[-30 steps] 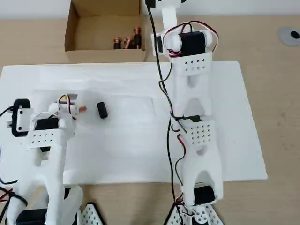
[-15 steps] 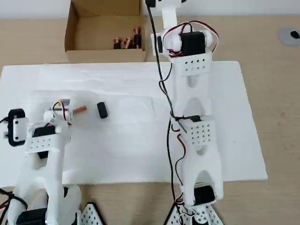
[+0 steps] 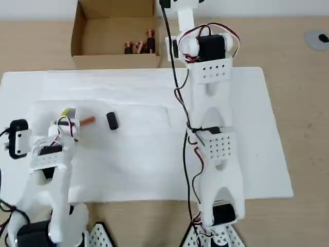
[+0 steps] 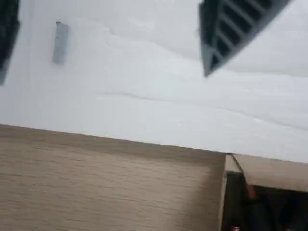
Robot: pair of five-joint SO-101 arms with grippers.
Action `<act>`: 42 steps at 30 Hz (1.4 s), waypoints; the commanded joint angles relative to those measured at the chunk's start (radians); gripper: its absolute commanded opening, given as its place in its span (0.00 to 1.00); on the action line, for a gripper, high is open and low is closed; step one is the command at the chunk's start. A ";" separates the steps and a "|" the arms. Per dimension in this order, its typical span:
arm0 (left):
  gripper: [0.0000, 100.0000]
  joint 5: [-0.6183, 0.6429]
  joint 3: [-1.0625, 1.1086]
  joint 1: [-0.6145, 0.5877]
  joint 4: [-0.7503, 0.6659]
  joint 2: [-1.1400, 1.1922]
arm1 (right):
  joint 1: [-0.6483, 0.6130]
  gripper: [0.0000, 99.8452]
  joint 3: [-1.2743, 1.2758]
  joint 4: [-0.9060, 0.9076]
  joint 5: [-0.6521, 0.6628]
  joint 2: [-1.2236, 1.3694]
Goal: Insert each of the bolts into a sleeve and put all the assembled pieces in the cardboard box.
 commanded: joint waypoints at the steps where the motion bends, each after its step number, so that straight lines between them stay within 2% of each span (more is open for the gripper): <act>1: 0.19 -0.012 -0.074 0.017 -0.006 0.090 | 0.021 0.30 -0.039 0.014 0.006 -0.087; 4: 0.08 -0.029 -0.112 0.017 0.034 0.117 | 0.021 0.30 -0.039 0.014 0.006 -0.087; 7: 0.01 -0.072 -0.141 0.017 0.083 0.117 | 0.021 0.30 -0.039 0.014 0.006 -0.087; 19: 0.01 -0.077 -0.164 0.006 0.095 0.111 | 0.028 0.30 0.001 0.014 0.006 -0.087; 21: 0.01 -0.112 -0.212 -0.023 0.144 0.079 | 0.038 0.30 0.024 0.014 0.006 -0.087; 25: 0.01 -0.269 -0.390 -0.021 0.373 -0.051 | 0.042 0.30 0.056 0.014 0.006 -0.091; 31: 0.01 -0.582 -0.712 0.087 0.740 -0.309 | 0.021 0.30 0.054 0.014 0.006 -0.093; 34: 0.01 -0.706 -0.801 0.104 0.827 -0.415 | 0.019 0.30 0.056 0.014 0.006 -0.093; 37: 0.01 -0.835 -0.825 0.094 0.856 -0.504 | 0.018 0.30 0.056 0.014 0.005 -0.093; 40: 0.01 -0.999 -0.827 0.017 0.888 -0.587 | -0.018 0.30 0.064 0.015 0.000 -0.093; 42: 0.01 -1.102 -0.830 -0.049 0.908 -0.642 | -0.071 0.30 0.067 0.015 -0.057 -0.093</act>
